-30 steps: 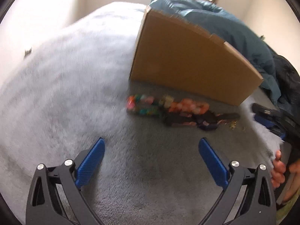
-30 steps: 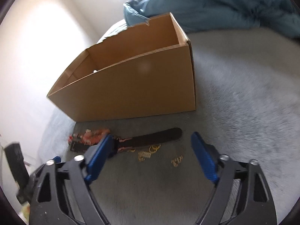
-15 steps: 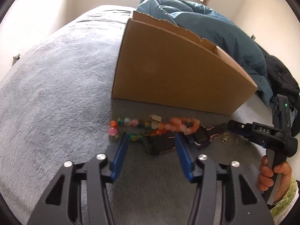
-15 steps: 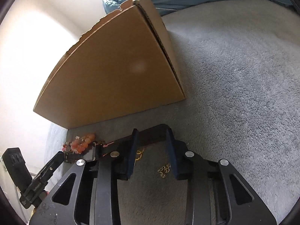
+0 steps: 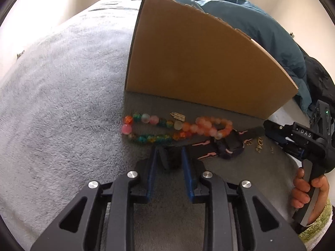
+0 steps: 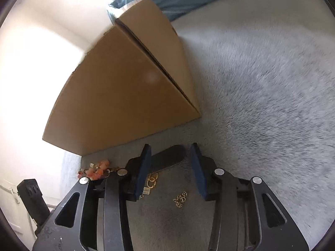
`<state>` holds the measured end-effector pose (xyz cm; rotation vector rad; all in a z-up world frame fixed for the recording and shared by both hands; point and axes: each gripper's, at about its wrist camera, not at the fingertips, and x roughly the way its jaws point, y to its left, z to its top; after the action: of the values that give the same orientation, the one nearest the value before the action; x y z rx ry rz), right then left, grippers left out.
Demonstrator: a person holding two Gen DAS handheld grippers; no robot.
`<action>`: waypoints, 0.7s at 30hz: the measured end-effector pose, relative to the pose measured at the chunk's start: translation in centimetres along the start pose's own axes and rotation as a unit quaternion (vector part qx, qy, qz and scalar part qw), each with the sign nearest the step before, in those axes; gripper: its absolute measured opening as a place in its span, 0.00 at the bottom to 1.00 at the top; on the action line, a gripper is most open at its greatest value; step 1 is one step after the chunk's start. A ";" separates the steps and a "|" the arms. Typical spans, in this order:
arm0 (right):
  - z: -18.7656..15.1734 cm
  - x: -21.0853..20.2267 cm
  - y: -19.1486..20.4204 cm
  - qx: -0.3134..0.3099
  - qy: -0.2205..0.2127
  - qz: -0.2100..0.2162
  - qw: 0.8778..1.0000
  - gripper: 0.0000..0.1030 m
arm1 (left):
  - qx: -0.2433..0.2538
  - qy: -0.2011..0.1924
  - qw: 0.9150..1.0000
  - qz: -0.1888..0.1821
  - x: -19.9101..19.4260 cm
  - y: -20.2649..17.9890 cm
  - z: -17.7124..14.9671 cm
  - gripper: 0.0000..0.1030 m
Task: Organize jewelry
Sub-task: 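Lower both tools and close them on the black wristwatch strap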
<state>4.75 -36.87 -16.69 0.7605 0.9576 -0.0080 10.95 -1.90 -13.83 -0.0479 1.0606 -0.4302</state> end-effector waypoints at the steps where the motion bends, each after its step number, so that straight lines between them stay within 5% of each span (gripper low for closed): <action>1: 0.0 0.0 0.0 -0.005 0.001 -0.004 1.000 0.38 | -0.001 -0.002 1.000 0.001 0.1 0.0 0.1 0.22; 9: -0.2 -1.3 1.2 -0.054 -0.002 -0.045 0.998 0.03 | 0.022 -0.028 0.999 0.040 0.4 -1.9 0.6 0.08; 21: -1.8 -8.3 5.0 -0.099 -0.053 0.000 0.994 0.01 | 0.033 -0.068 0.997 0.008 -5.2 -4.0 -0.2 0.03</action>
<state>0.11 -34.68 -8.25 0.5710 0.8442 0.0456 7.31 -3.66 -8.62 -0.0107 0.9129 -0.4416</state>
